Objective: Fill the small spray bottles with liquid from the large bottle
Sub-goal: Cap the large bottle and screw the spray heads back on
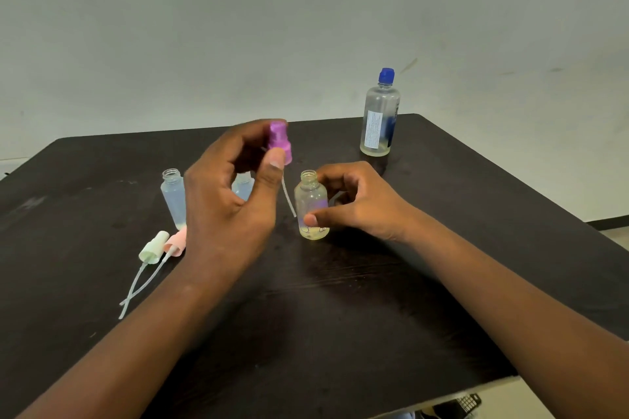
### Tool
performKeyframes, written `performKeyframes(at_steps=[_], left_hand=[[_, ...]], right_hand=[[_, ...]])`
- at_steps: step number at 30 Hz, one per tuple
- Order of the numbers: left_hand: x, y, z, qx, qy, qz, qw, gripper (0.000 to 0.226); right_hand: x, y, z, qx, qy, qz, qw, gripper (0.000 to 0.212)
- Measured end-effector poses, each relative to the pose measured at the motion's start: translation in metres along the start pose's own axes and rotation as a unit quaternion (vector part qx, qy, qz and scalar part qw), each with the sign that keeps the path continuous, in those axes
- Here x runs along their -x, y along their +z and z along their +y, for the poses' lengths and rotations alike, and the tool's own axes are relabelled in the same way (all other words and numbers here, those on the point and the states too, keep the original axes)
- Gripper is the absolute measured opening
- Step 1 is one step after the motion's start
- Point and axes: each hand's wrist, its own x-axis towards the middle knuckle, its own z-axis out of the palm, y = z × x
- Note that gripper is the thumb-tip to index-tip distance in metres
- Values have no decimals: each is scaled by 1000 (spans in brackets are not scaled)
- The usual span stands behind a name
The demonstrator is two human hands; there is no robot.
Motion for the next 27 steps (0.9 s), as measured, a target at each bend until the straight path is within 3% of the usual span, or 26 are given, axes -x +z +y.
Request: performKeyframes(at_steps=[7, 19, 27], left_hand=[[-6, -5, -2, 50, 7, 70, 996, 20], [-7, -6, -2, 47, 10, 85, 995, 26], [-1, 1, -3, 32, -6, 24, 999, 19]], right_hand=[[1, 3, -3, 48, 0, -17, 999, 37], [3, 4, -8, 81, -1, -38, 996, 38], [4, 5, -6, 62, -16, -28, 998, 37]])
